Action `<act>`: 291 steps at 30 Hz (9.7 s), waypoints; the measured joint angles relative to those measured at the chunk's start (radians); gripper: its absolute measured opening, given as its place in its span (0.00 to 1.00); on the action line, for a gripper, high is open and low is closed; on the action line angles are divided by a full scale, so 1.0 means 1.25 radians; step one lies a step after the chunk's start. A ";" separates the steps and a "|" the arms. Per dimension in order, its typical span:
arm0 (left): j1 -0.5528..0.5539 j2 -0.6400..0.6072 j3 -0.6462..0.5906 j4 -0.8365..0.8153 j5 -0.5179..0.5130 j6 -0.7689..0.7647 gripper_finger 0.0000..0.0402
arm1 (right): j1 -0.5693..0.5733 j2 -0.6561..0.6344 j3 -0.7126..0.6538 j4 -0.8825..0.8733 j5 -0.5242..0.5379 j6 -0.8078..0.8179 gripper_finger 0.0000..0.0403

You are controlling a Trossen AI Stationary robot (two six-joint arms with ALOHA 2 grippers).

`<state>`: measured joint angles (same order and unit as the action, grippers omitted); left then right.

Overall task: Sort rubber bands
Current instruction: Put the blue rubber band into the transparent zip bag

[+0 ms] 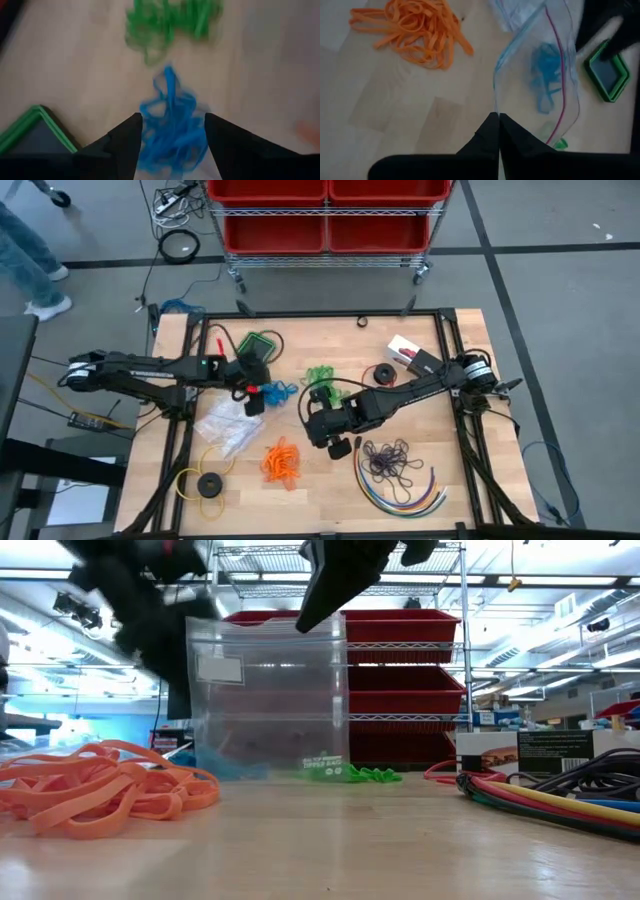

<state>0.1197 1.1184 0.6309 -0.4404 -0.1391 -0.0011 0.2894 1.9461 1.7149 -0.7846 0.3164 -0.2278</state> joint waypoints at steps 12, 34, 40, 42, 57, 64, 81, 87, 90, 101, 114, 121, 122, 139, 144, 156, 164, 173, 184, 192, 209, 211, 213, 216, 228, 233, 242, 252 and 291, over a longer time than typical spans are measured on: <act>0.068 0.194 -0.028 0.122 0.075 0.062 0.36 | 0.006 0.000 0.000 0.002 -0.005 0.013 0.00; 0.091 0.078 0.201 -0.088 0.037 0.084 0.00 | 0.009 0.000 0.000 0.013 -0.004 0.027 0.00; 0.095 0.091 0.194 -0.118 0.062 0.082 0.00 | 0.009 0.000 0.000 0.016 -0.003 0.029 0.00; 0.096 0.109 0.180 -0.125 0.062 0.081 0.01 | 0.009 0.000 0.000 0.021 -0.003 0.029 0.00; 0.109 0.161 0.118 -0.005 0.065 0.061 0.03 | 0.010 0.000 0.000 0.018 0.002 0.029 0.00; 0.109 0.195 0.119 -0.012 0.087 0.060 0.06 | 0.010 0.000 0.000 0.015 0.002 0.033 0.00; 0.109 0.247 0.119 -0.005 0.093 0.062 0.02 | 0.010 0.000 0.000 0.015 0.002 0.033 0.00; 0.109 0.247 0.119 -0.004 0.097 0.059 0.14 | 0.010 0.000 0.000 0.016 0.002 0.034 0.00; 0.115 0.248 0.119 0.003 0.035 0.061 0.20 | 0.010 0.000 0.000 0.016 0.002 0.034 0.00; 0.201 0.372 0.120 0.009 0.143 0.100 0.24 | 0.010 0.000 0.000 0.020 0.002 0.034 0.00; 0.204 0.292 0.152 -0.005 0.084 0.130 0.01 | 0.008 0.000 0.000 0.025 0.002 0.035 0.00; 0.204 0.228 0.163 -0.010 0.050 0.125 0.00 | 0.008 0.000 0.000 0.025 0.002 0.036 0.00; 0.204 0.221 0.163 -0.011 0.045 0.123 0.00 | 0.008 0.000 0.000 0.025 0.002 0.036 0.00; 0.115 0.001 0.209 -0.057 0.046 0.071 0.00 | -0.002 -0.001 0.000 0.022 -0.005 0.052 0.00; 0.047 -0.043 0.233 -0.030 0.072 0.057 0.00 | -0.016 -0.001 0.000 0.021 -0.040 0.080 0.00; -0.105 0.017 0.241 0.112 0.087 0.022 0.00 | -0.051 -0.001 0.000 0.017 -0.078 0.143 0.00; -0.141 0.091 0.239 0.127 0.043 0.023 0.00 | -0.055 -0.001 0.000 0.017 -0.086 0.146 0.00; -0.183 0.105 0.240 0.146 -0.006 0.020 0.00 | -0.057 -0.001 0.000 0.017 -0.086 0.146 0.00; -0.271 0.106 0.239 0.139 -0.135 0.078 0.00 | -0.066 -0.001 0.000 0.040 -0.130 0.149 0.00; -0.323 0.106 0.239 0.138 -0.254 0.127 0.00 | -0.077 -0.014 0.000 0.062 -0.194 0.174 0.00; -0.325 0.161 0.239 0.213 -0.283 0.170 0.09 | -0.096 -0.140 0.000 0.019 -0.272 0.212 0.00; -0.326 0.164 0.239 0.233 -0.270 0.170 0.14 | -0.098 -0.135 0.000 0.007 -0.270 0.216 0.00; -0.326 0.163 0.239 0.245 -0.265 0.169 0.20 | -0.098 -0.132 0.000 -0.014 -0.251 0.216 0.00; -0.327 0.163 0.239 0.244 -0.255 0.162 0.29 | -0.097 -0.133 0.000 -0.019 -0.206 0.214 0.00; -0.309 0.135 0.239 0.087 -0.347 0.115 0.47 | -0.098 -0.133 0.000 -0.079 -0.142 0.204 0.00; -0.249 0.103 0.182 -0.001 -0.293 0.065 0.44 | -0.097 -0.133 0.000 -0.091 -0.140 0.209 0.00; -0.107 0.101 -0.013 0.161 -0.004 0.077 0.38 | -0.096 -0.132 0.000 -0.083 -0.144 0.209 0.00; -0.003 0.106 -0.105 0.211 0.086 0.083 0.35 | -0.096 -0.132 0.000 -0.061 -0.144 0.202 0.00; 0.054 0.171 0.044 0.108 0.080 0.102 0.02 | -0.096 -0.132 0.000 -0.053 -0.144 0.201 0.00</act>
<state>0.1871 1.3327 0.6856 -0.3056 -0.0395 0.1268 0.1699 1.7817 1.7145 -0.8512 0.1360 0.0231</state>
